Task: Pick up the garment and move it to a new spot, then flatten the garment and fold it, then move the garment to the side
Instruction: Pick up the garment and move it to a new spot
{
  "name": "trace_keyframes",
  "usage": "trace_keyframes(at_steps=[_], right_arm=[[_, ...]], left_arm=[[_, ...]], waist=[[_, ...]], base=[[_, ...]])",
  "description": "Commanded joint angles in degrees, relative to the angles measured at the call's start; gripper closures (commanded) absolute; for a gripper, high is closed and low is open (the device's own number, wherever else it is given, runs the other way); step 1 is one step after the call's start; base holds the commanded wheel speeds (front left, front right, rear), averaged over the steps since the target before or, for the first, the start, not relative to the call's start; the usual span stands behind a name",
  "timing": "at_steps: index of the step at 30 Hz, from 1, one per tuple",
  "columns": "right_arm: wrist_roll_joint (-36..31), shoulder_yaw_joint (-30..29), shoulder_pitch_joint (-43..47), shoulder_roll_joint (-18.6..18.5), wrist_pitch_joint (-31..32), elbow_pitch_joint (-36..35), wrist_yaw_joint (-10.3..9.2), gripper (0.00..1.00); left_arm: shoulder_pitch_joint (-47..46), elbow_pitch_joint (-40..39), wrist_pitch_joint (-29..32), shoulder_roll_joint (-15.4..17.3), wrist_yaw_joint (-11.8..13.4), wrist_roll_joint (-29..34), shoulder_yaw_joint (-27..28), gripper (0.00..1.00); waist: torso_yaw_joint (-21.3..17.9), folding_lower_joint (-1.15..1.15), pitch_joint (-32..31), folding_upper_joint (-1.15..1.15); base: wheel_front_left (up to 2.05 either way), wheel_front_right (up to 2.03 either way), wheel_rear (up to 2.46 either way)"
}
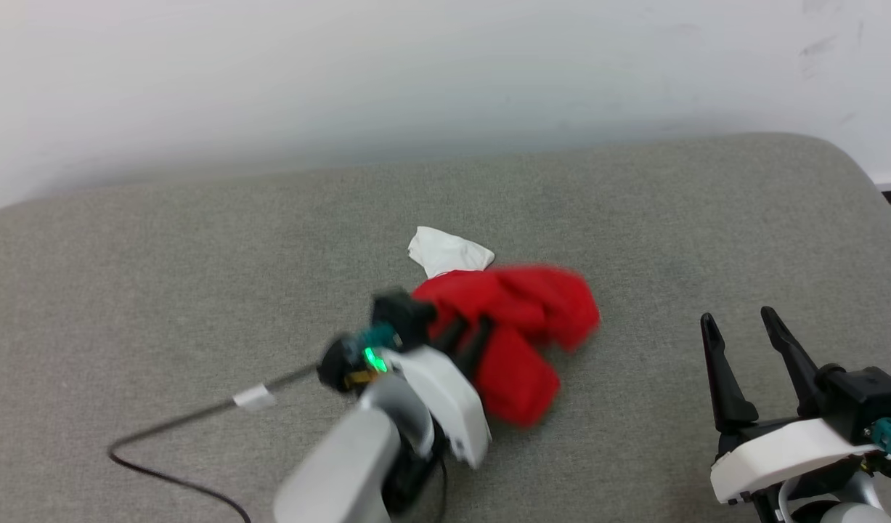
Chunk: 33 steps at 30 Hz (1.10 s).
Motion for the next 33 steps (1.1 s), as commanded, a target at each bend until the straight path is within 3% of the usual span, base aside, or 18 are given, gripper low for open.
trace_keyframes(at_steps=[1, 6, 7, 8, 9, 13, 19, 33], right_arm=[[0.52, 0.05, -0.50, 0.08, -0.20, -0.12, -0.02, 0.00], [0.99, 0.39, -1.68, 0.09, -0.74, 0.23, -0.02, 0.00], [1.08, 0.40, -1.74, 0.09, -0.73, 0.40, -0.02, 0.00], [1.16, 0.15, -1.72, 0.05, -0.89, 0.49, -0.02, 0.00], [1.10, -0.18, -1.76, 0.06, -0.97, 0.58, -0.03, 0.00], [1.08, -0.53, -1.92, 0.08, -0.98, 0.93, -0.02, 0.00], [1.00, -1.50, -0.78, 0.06, -0.75, 0.96, -0.02, 0.00], [0.99, -2.21, 1.84, 0.07, 0.69, 0.16, -0.02, 0.00]], left_arm=[[2.03, -0.40, 0.33, -0.06, -0.12, -0.22, -1.51, 1.00], [8.42, 0.88, 4.48, -0.22, -0.52, 0.32, -8.67, 1.00], [9.31, 1.07, 5.53, -0.23, -0.59, -0.35, -9.50, 0.80], [9.38, 0.70, 5.70, -0.19, -0.62, -0.21, -9.96, 0.03], [9.18, 0.28, 5.76, -0.02, -0.70, 0.06, -10.54, 0.00], [7.54, -2.69, 2.42, 1.43, -0.72, 1.17, -10.37, 0.00], [6.10, -9.42, -4.23, 4.29, 2.17, 1.78, -5.93, 0.00], [11.32, -14.57, -8.27, 12.75, 13.43, -0.79, 9.00, 0.00]], waist=[[0.11, 0.01, 0.97, 0.00], [1.10, 0.01, 2.51, 0.00], [1.31, 0.01, 2.59, 0.00], [1.71, 0.01, 2.68, 0.00], [2.18, 0.01, 2.75, 0.00], [3.66, 0.01, 2.10, 0.00], [5.37, 0.01, 0.04, 0.00], [6.91, 0.01, -3.26, 0.00]], base=[[0.00, 0.00, 0.00], [0.00, 0.00, 0.00], [0.00, 0.00, 0.00], [0.00, 0.00, 0.00], [0.00, 0.00, 0.00], [0.00, 0.00, 0.00], [0.00, 0.00, 0.00], [0.00, 0.00, 0.00]])
